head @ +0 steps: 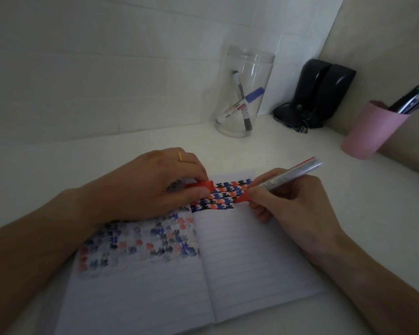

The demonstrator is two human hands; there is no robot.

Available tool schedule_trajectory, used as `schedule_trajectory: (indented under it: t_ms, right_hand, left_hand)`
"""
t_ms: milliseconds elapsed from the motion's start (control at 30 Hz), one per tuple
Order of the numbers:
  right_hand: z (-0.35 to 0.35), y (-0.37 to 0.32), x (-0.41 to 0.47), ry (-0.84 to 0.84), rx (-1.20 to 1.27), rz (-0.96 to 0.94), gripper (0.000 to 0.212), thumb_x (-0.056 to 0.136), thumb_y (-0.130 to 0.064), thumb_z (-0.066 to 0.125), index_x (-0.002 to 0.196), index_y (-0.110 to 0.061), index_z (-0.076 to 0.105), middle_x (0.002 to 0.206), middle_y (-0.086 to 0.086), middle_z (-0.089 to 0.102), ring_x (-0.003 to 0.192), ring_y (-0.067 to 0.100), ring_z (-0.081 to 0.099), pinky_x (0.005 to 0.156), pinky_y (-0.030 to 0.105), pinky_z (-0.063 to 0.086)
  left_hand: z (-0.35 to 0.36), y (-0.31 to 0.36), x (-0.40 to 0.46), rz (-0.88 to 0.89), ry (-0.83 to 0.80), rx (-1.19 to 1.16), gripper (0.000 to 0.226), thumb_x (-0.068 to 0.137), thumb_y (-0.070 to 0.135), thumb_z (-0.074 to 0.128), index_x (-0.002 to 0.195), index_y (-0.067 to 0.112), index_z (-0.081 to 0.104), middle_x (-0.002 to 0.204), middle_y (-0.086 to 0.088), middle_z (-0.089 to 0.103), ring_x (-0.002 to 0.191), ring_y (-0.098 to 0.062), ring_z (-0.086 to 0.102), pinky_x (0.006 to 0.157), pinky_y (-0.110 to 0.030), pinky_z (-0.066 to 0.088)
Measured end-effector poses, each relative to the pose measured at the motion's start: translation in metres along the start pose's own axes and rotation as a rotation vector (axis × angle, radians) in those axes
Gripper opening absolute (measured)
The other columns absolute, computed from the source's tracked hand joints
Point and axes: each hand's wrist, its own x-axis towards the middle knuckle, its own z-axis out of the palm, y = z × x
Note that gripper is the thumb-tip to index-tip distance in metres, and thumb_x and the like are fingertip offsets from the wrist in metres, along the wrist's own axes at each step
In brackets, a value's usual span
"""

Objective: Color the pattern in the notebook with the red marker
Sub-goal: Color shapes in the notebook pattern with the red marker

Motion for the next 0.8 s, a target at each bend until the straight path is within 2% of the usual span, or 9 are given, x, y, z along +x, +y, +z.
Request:
schedule_trajectory:
  t_ms: [133, 267, 800]
  right_hand:
    - [0.0001, -0.0022, -0.0017, -0.018, -0.024, -0.003, 0.002, 0.077, -0.014, 0.078, 0.077, -0.015, 0.081, 0.065, 0.007, 0.077, 0.054, 0.017, 0.072, 0.054, 0.024, 0.058]
    - [0.0015, -0.0007, -0.0008, 0.040, -0.068, 0.014, 0.017, 0.066, -0.031, 0.075, 0.076, -0.018, 0.080, 0.062, 0.004, 0.077, 0.053, 0.017, 0.072, 0.056, 0.027, 0.059]
    - [0.0007, 0.0014, 0.0005, 0.035, -0.050, 0.010, 0.016, 0.065, -0.029, 0.073, 0.073, -0.017, 0.078, 0.059, 0.007, 0.074, 0.051, 0.019, 0.069, 0.053, 0.031, 0.058]
  left_hand:
    - [0.0002, 0.0002, -0.0001, -0.010, 0.001, 0.002, 0.029, 0.100, 0.047, 0.054, 0.112, 0.027, 0.071, 0.112, 0.014, 0.070, 0.102, -0.006, 0.064, 0.089, -0.033, 0.053]
    - [-0.0011, 0.0011, -0.0002, -0.006, -0.002, 0.006, 0.032, 0.100, 0.048, 0.051, 0.112, 0.026, 0.071, 0.112, 0.013, 0.070, 0.101, -0.005, 0.064, 0.088, -0.033, 0.053]
    - [-0.0023, 0.0037, -0.0005, -0.008, -0.009, 0.008, 0.035, 0.100, 0.052, 0.048, 0.112, 0.028, 0.071, 0.112, 0.015, 0.070, 0.102, -0.004, 0.064, 0.088, -0.032, 0.054]
